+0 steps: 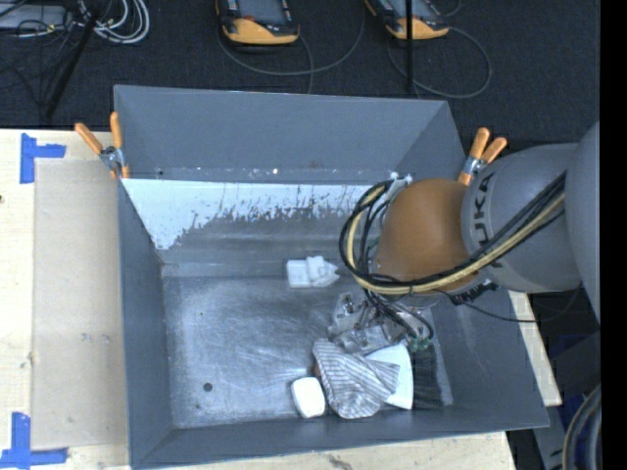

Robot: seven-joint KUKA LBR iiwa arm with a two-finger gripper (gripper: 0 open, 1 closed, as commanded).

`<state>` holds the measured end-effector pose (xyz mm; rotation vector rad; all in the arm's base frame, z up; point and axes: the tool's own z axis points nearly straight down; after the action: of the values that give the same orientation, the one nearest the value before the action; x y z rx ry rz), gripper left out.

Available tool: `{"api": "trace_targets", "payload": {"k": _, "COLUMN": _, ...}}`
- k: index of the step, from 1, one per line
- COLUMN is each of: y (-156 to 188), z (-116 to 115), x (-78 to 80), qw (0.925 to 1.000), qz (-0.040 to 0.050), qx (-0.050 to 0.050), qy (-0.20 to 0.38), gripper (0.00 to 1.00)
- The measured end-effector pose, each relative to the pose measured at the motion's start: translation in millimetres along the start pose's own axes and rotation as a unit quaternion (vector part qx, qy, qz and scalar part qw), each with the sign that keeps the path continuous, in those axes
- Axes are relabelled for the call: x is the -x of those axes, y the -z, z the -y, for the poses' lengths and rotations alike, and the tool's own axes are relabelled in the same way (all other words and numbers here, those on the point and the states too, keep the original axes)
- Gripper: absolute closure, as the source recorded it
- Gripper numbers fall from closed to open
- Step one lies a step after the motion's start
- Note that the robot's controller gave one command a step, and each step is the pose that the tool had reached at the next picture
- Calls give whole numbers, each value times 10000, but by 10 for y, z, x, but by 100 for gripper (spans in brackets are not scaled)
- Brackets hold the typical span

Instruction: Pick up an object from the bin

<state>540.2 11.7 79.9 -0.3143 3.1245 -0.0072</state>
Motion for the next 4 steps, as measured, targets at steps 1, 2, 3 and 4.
{"api": "trace_targets", "payload": {"k": 1, "y": 401, "z": 21, "x": -72, "qw": 10000, "qz": -41, "qx": 33, "qy": -20, "gripper": 100}}
{"api": "trace_targets", "payload": {"k": 2, "y": 928, "z": 33, "x": -24, "qw": 10000, "qz": -3, "qx": 26, "qy": -25, "gripper": 0}}
{"api": "trace_targets", "payload": {"k": 3, "y": 842, "z": 34, "x": -18, "qw": 10000, "qz": -11, "qx": 28, "qy": -25, "gripper": 0}}
{"api": "trace_targets", "payload": {"k": 4, "y": -15, "z": 62, "x": -36, "qw": 9996, "qz": 38, "qx": 6, "qy": -267, "gripper": 100}}
